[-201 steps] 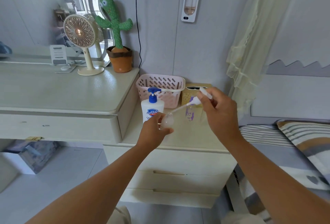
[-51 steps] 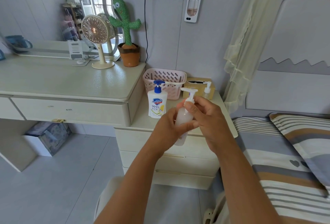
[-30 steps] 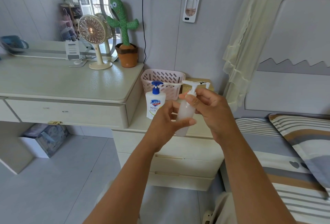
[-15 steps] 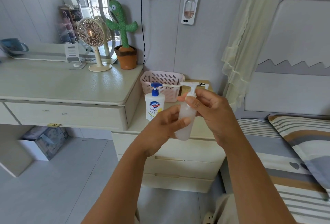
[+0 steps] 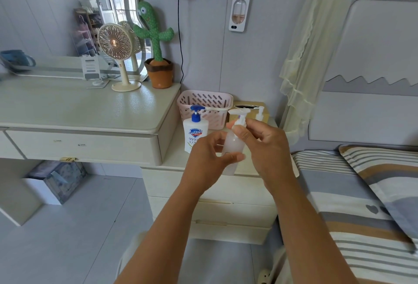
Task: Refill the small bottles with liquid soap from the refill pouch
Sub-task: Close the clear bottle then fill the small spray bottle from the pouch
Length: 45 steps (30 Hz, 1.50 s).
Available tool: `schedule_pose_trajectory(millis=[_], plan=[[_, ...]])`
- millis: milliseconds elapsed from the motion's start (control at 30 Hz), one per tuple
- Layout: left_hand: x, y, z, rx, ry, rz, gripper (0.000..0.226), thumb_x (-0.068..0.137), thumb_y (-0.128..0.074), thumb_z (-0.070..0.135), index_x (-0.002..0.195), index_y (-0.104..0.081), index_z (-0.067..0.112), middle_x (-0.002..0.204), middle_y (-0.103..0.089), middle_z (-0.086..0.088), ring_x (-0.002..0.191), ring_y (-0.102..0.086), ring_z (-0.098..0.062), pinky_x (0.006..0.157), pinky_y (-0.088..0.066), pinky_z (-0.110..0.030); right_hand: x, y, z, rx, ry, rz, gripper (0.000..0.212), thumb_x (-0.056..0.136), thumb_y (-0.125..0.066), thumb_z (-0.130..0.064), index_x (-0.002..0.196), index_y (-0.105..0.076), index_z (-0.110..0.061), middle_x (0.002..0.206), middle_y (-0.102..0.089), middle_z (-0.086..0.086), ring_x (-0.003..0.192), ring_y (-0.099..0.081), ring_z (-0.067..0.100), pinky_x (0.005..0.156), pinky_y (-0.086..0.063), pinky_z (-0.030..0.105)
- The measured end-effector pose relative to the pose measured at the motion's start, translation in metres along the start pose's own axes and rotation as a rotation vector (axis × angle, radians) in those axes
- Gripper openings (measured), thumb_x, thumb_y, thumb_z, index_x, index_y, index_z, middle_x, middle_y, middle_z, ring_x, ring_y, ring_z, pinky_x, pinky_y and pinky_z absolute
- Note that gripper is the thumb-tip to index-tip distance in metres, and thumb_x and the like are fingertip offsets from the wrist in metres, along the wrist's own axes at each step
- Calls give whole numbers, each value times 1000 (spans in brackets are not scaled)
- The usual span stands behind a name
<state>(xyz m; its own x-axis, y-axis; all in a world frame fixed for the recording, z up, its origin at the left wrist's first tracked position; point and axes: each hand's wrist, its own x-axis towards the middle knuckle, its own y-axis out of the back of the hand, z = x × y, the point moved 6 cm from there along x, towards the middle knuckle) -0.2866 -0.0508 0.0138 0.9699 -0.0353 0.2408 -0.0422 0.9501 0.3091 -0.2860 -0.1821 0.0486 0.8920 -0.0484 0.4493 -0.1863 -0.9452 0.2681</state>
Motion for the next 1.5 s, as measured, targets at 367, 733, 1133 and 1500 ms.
schedule_pose_trajectory(millis=[367, 733, 1133, 1500], plan=[[12, -14, -15, 119, 32, 57, 48, 75, -78, 30, 117, -59, 18, 103, -62, 10, 90, -57, -6, 68, -41, -7, 4, -6, 37, 51, -104, 54, 30, 91, -58, -37, 112, -70, -21, 101, -71, -9, 91, -63, 3, 68, -49, 8], [40, -28, -59, 21, 175, 27, 42, 79, -76, 23, 117, -58, 18, 100, -61, 9, 89, -59, -9, 64, -42, -11, 21, 0, 88, 93, -227, -30, 24, 90, -62, -32, 113, -68, -26, 102, -70, -14, 76, -62, -3, 61, -46, 8], [129, -60, -116, -8, 299, 77, 41, 80, -75, 13, 118, -59, 11, 109, -63, -2, 89, -63, -18, 62, -41, -19, 84, -6, 217, -130, -385, -53, 12, 88, -64, -26, 96, -70, -20, 88, -64, -9, 87, -61, 11, 77, -44, 24], [185, -76, -170, 81, 358, 171, 36, 82, -71, 7, 116, -57, 7, 101, -56, 1, 94, -58, -22, 75, -42, -28, 116, -27, 294, -302, -303, -81, 5, 88, -61, -23, 87, -65, -22, 76, -61, -14, 71, -55, 3, 60, -35, 9]])
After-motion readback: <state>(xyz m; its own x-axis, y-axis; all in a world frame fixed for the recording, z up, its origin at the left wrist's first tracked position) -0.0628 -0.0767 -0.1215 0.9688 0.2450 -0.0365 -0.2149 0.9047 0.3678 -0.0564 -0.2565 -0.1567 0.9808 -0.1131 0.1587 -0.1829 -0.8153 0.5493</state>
